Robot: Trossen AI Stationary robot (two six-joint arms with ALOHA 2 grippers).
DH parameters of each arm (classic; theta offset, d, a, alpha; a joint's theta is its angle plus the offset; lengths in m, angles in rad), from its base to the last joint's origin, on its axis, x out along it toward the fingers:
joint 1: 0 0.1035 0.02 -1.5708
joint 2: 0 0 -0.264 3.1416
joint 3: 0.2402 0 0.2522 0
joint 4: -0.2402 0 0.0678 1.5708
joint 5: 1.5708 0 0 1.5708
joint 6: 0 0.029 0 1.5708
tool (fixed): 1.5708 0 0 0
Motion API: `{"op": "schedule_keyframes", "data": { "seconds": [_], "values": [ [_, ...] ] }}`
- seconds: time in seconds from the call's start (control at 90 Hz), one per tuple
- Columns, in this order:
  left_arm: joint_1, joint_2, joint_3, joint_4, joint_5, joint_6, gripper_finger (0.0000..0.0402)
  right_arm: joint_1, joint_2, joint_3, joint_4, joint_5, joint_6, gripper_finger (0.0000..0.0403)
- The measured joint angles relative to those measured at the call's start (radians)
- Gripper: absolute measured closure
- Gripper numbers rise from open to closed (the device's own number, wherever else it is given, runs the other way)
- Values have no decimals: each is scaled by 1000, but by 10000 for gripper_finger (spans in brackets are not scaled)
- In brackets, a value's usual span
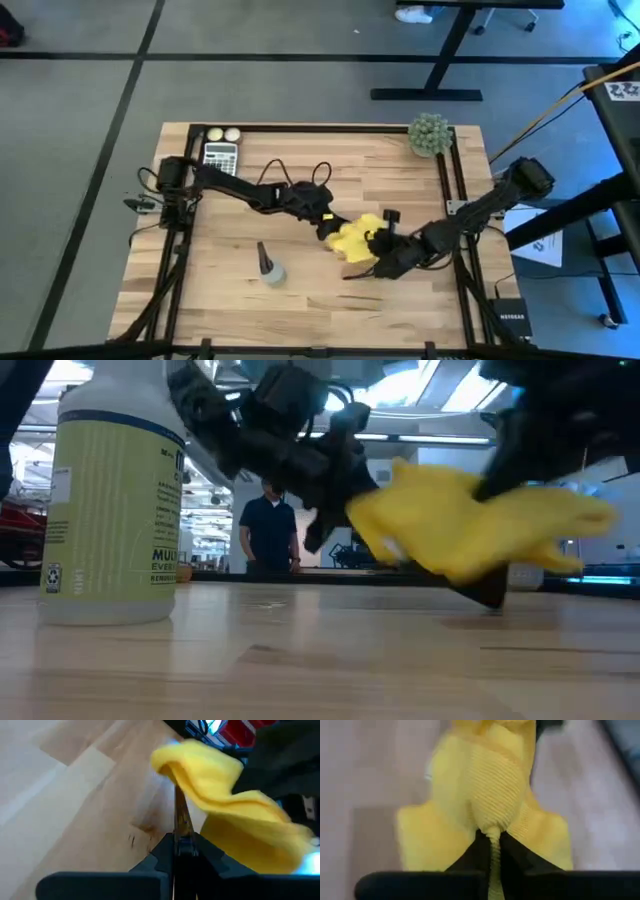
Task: Apply microfiber cloth
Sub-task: Wipe the front of the black cellphone with the yellow microfiber cloth
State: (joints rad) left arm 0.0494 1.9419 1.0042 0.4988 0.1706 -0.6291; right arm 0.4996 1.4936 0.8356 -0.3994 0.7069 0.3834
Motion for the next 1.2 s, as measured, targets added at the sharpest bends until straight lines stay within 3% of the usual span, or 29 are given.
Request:
{"op": "schedule_keyframes", "data": {
  "seconds": [0.1,0.2,0.389,0.567,0.733,0.856,0.956,1.044,1.122,1.2],
  "values": [
    [0,15,-1,20,5,-15,380,-51,71,-1,120,74,-72,401],
    [-2,14,-2,5,-4,-10,380,-98,135,2,226,68,-126,401],
    [-8,18,-6,-16,-35,12,380,-121,205,5,210,44,-74,402],
    [-10,16,-3,-25,-30,31,380,-71,214,1,-9,-46,78,402],
    [-10,14,-3,-40,-24,43,380,-15,213,1,-335,-54,283,402],
    [-11,14,-2,-42,-23,45,380,17,189,36,-438,-12,372,402],
    [-11,14,-2,-43,-22,46,380,26,176,109,-368,109,325,402],
    [-11,14,-2,-42,-22,46,380,12,178,141,-169,192,146,402],
    [-11,13,-2,-40,-22,46,380,-23,198,131,58,169,-31,402],
    [-11,13,-2,-39,-21,43,380,-62,236,109,154,121,-98,402]
  ]
}}
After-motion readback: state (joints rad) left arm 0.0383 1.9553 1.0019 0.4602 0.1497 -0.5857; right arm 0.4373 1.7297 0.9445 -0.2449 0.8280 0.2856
